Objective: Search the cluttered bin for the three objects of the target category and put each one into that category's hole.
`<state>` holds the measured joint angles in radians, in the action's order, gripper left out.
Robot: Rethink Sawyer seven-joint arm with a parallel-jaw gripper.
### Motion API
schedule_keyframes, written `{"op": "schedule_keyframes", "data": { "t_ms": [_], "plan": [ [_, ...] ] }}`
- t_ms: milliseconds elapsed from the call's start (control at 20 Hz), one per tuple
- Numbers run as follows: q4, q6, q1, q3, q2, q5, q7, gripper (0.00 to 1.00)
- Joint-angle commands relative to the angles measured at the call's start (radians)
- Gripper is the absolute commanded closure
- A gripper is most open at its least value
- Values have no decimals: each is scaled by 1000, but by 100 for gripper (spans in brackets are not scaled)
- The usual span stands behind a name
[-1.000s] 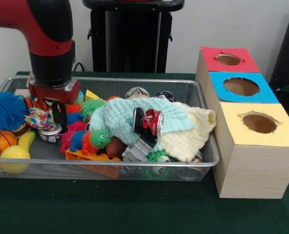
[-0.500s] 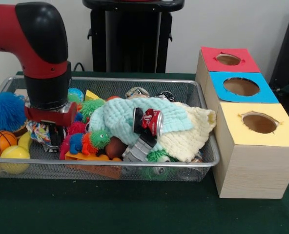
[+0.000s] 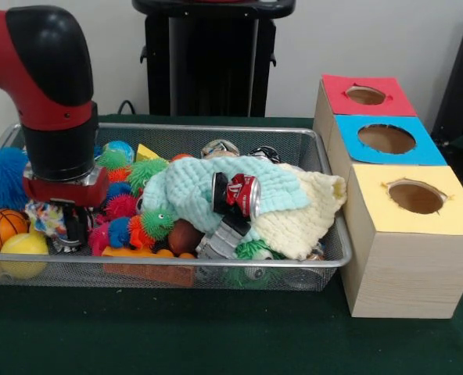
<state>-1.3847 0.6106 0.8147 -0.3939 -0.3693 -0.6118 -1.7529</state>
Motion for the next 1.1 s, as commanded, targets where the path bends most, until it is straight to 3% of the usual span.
{"op": "schedule_keyframes", "data": {
  "t_ms": [50, 400, 650, 850, 1100],
  "plan": [
    [216, 164, 66, -133, 133, -93, 532, 100],
    [361, 276, 74, -160, 152, -101, 678, 100],
    [360, 271, 75, -159, 158, -93, 669, 100],
    [313, 242, 72, -149, 158, -78, 618, 100],
    [65, 121, 59, -84, 38, -74, 398, 100]
  ]
}}
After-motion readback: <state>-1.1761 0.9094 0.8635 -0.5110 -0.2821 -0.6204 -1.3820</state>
